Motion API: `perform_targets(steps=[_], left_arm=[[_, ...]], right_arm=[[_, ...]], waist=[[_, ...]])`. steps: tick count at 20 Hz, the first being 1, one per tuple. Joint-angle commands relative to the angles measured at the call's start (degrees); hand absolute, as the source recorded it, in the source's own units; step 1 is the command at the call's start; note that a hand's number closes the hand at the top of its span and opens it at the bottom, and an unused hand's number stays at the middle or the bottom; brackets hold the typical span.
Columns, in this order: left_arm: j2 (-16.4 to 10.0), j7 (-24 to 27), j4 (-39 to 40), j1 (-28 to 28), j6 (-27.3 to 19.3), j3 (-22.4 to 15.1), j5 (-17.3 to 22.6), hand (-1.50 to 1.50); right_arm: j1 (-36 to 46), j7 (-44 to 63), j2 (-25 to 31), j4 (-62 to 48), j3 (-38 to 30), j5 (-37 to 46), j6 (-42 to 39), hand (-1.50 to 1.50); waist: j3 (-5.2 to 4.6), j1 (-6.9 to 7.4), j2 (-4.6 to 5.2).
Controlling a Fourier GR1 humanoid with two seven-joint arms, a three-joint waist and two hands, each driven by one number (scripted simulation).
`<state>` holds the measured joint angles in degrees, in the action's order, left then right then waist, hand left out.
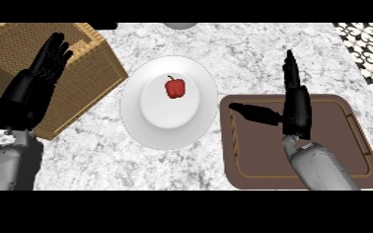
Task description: Pick the bell pepper from the tray and place it in the plate
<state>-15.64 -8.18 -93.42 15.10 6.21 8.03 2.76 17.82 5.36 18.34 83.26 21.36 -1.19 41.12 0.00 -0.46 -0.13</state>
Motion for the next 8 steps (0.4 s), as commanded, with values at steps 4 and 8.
perform_targets(steps=[4,8], left_arm=[[-0.5,3.2,1.3,-0.4,1.8,1.8,0.4,0.0],[2.3,-1.5,-2.1,-0.2,-1.2,-0.8,-2.0,0.0]], right_arm=[[-12.4,-1.7,4.3,10.7,-3.5,0.8,-5.8,-1.5],[-12.5,-4.0,5.5,8.1,-9.4,1.2,-9.9,-1.5]], waist=[[-0.02,0.05,0.03],[0.0,0.29,0.08]])
